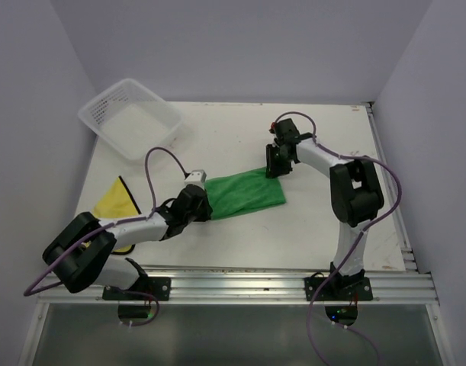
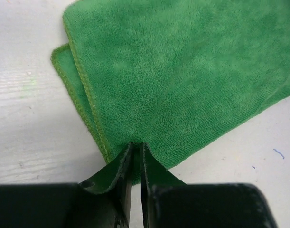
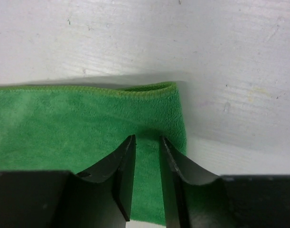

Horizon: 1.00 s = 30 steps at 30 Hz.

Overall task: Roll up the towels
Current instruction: Fold the towel

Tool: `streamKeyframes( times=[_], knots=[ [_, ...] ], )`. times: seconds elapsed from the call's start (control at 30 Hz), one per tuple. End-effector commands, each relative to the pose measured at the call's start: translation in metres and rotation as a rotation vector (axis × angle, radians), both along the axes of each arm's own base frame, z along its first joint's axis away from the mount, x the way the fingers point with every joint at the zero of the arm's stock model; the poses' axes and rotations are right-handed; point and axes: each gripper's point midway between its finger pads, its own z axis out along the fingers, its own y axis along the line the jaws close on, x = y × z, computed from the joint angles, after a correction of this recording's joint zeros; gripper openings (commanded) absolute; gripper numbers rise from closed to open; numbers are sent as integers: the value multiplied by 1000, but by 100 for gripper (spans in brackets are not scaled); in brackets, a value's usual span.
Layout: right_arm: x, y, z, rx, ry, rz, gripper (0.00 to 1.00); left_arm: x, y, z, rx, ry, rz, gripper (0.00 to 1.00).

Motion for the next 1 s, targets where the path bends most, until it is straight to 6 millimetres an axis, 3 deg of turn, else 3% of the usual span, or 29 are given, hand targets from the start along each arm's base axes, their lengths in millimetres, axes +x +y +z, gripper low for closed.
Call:
streamKeyframes(
  times=[0.0, 0.07, 0.1, 0.13, 0.17, 0.2, 0.23, 0.27, 0.3, 0.33, 0.37, 0.5, 0.6, 0.7, 0.97],
  knots=[
    [2, 5, 62, 65, -110, 47, 36, 15, 9, 36, 5, -98, 78, 16],
    [-7, 1, 70, 72, -115, 35, 44, 31, 3, 74, -1, -185, 67, 24],
    [-9, -2, 88, 96, -153, 12, 45, 34, 3, 81, 14, -193, 64, 28],
    [-18, -6, 83, 101, -139, -5, 46, 39, 1, 91, 34, -217, 45, 34],
    [-19, -8, 89, 123, -159, -24, 47, 51, -6, 116, 20, -259, 52, 52],
    [-21, -14, 101, 155, -180, -72, 47, 51, -3, 117, 53, -240, 48, 64],
    [-33, -18, 90, 176, -146, -87, 47, 55, -6, 121, 73, -246, 31, 74],
    [-33, -20, 91, 202, -153, -106, 47, 63, -13, 140, 56, -275, 32, 94],
    [-34, -29, 89, 222, -150, -147, 47, 65, -13, 142, 69, -269, 31, 100],
    [-44, -34, 82, 236, -134, -160, 47, 69, -16, 145, 77, -270, 23, 100],
    [-45, -34, 82, 272, -133, -161, 47, 74, -21, 159, 64, -290, 14, 99],
    [-54, -47, 61, 326, -80, -210, 47, 88, -29, 178, -2, -327, -38, 100],
    [-62, -47, 42, 335, -41, -214, 47, 98, -24, 175, -49, -292, -57, 100],
    [-66, -43, 29, 354, -13, -203, 47, 105, -15, 158, -84, -212, -65, 100],
    [-76, -42, 7, 361, 43, -197, 48, 100, -5, 141, -90, -188, -47, 99]
  ],
)
